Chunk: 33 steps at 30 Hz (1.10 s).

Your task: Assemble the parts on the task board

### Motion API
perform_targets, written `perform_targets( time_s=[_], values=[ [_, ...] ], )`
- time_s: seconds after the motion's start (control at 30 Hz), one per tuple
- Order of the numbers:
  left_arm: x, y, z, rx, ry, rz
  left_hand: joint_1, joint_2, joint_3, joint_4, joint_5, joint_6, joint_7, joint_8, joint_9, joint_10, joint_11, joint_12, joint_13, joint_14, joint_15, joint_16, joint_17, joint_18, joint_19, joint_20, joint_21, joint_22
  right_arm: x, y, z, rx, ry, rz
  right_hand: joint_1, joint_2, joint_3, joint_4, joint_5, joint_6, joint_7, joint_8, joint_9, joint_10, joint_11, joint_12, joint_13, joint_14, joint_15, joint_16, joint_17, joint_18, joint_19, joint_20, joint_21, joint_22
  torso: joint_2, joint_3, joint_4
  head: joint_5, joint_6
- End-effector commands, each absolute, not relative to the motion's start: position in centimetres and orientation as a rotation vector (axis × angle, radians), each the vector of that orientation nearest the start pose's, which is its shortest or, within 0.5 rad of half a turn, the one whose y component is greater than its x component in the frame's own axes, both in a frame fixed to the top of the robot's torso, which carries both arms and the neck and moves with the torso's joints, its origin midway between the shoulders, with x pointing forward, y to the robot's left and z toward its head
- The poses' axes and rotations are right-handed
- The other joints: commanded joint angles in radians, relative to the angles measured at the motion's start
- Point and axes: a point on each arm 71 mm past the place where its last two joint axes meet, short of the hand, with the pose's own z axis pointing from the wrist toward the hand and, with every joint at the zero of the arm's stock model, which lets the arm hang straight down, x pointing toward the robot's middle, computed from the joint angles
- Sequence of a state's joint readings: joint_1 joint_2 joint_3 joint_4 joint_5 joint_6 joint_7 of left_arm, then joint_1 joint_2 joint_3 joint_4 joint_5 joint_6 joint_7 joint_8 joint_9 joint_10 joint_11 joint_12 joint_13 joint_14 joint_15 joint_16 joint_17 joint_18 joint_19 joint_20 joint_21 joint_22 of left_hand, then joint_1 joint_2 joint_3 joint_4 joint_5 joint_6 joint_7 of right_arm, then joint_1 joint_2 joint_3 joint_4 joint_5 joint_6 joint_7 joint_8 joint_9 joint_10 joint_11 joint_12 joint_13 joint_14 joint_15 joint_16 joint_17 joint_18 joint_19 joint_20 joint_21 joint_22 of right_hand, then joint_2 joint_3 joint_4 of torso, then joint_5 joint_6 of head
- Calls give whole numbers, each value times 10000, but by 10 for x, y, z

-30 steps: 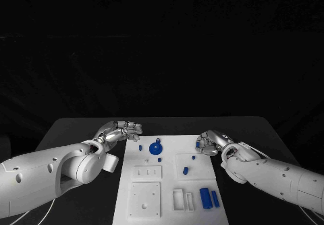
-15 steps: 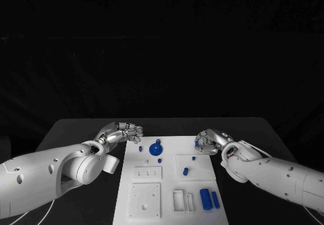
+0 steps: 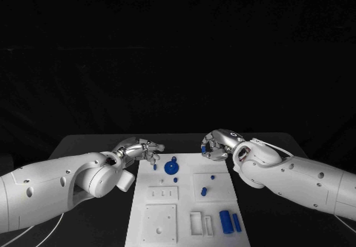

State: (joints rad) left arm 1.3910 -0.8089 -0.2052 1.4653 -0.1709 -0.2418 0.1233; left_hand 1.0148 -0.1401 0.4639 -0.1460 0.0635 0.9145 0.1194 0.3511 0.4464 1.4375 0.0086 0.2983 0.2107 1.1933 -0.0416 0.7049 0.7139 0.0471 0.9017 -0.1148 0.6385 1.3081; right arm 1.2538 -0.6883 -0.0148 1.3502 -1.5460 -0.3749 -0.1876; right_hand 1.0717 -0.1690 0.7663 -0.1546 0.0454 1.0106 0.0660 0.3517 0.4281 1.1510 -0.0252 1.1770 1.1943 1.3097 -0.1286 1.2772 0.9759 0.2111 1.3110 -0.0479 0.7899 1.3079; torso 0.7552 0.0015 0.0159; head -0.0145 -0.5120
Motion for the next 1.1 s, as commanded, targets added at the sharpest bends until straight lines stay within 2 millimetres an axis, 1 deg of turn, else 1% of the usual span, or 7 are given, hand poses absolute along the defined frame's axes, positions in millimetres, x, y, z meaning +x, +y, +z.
perform_targets(
  time_s=[0.03, 0.1, 0.27, 0.33, 0.53, 0.67, 1.1],
  values=[
    [509, 201, -164, -9007, 18692, -12234, -200, -80, -90, 106, -61, 10, -52, -104, -30, 112, -58, 333, 243, 71, -159, 396, 205, 160, 185, -105, 230, 241, 525, -157, -152, -2629, 15589, 4320, -42, -48, -43, -16, 36, 250, 191, 128, 171, 36, -10, 59, 16, 1, -48, -16, 15, 507, 29, 16, 62, 198, -151, 25, -12, 95, -12],
    [510, 196, -163, -8961, 19034, -11908, -307, -209, -99, 266, -85, -25, -93, -215, -67, 68, -107, 877, 657, 74, -316, 932, 447, 151, 286, -269, 548, 236, 521, -142, -150, -2893, 15478, 4383, -48, -78, -45, -19, 36, 255, 188, 131, 174, 35, -13, 56, 12, 2, -50, -14, 17, 507, 31, 21, 67, 197, -210, 37, -15, 205, -18],
    [511, 183, -163, -8741, 19528, -11452, -699, -484, -169, 666, -162, -53, -118, -288, -80, -19, -153, 1461, 1087, 104, -462, 1407, 631, 152, 410, -417, 864, 231, 513, -114, -148, -3201, 15500, 4662, -54, -115, -36, -12, 36, 259, 184, 134, 177, 34, -17, 48, 6, 5, -54, -13, 19, 507, 37, 29, 74, 194, -281, 55, 7, 348, -92],
    [511, 180, -164, -8605, 19726, -11274, -807, -697, -23, 995, -133, -52, -135, -312, -62, -291, -153, 1821, 1389, -28, -503, 1604, 673, 142, 347, -510, 1011, 211, 510, -104, -148, -3300, 15505, 4792, -65, -143, -33, 0, 36, 260, 183, 134, 178, 42, -19, 52, 10, 6, -55, -13, 20, 507, 42, 37, 79, 193, -296, 60, 21, 410, -105],
    [512, 174, -166, -8200, 19949, -10811, -977, -912, 112, 1468, -145, -33, -117, -319, -26, -582, -151, 2151, 1671, -135, -499, 1736, 632, 86, 250, -569, 1138, 194, 506, -85, -147, -3504, 15490, 4984, -77, -170, -25, 17, 36, 259, 182, 133, 179, 34, -20, 40, 0, 8, -56, -13, 21, 507, 45, 47, 83, 189, -317, 49, 31, 455, -143],
    [512, 172, -167, -7819, 20088, -10420, -1088, -1097, 230, 1848, -144, -21, -69, -318, 3, -966, -96, 2142, 1727, -403, -380, 1613, 495, 9, -14, -546, 1067, 151, 503, -78, -146, -3623, 15494, 5071, -85, -198, -17, 32, 36, 258, 181, 132, 180, 33, -20, 34, -4, 8, -57, -15, 22, 507, 47, 56, 86, 187, -300, 46, 29, 500, -143],
    [511, 173, -169, -7434, 20280, -9897, -837, -1016, 252, 2078, -143, 104, -87, -248, 85, -1185, -95, 2264, 1852, -498, -334, 1631, 353, -44, -156, -549, 1124, 145, 497, -68, -146, -3813, 15583, 5242, -113, -244, 11, 94, 37, 257, 181, 129, 183, 50, -21, 39, 4, 9, -58, -23, 20, 507, 50, 76, 88, 178, -278, 43, 16, 476, -161]
  ],
)
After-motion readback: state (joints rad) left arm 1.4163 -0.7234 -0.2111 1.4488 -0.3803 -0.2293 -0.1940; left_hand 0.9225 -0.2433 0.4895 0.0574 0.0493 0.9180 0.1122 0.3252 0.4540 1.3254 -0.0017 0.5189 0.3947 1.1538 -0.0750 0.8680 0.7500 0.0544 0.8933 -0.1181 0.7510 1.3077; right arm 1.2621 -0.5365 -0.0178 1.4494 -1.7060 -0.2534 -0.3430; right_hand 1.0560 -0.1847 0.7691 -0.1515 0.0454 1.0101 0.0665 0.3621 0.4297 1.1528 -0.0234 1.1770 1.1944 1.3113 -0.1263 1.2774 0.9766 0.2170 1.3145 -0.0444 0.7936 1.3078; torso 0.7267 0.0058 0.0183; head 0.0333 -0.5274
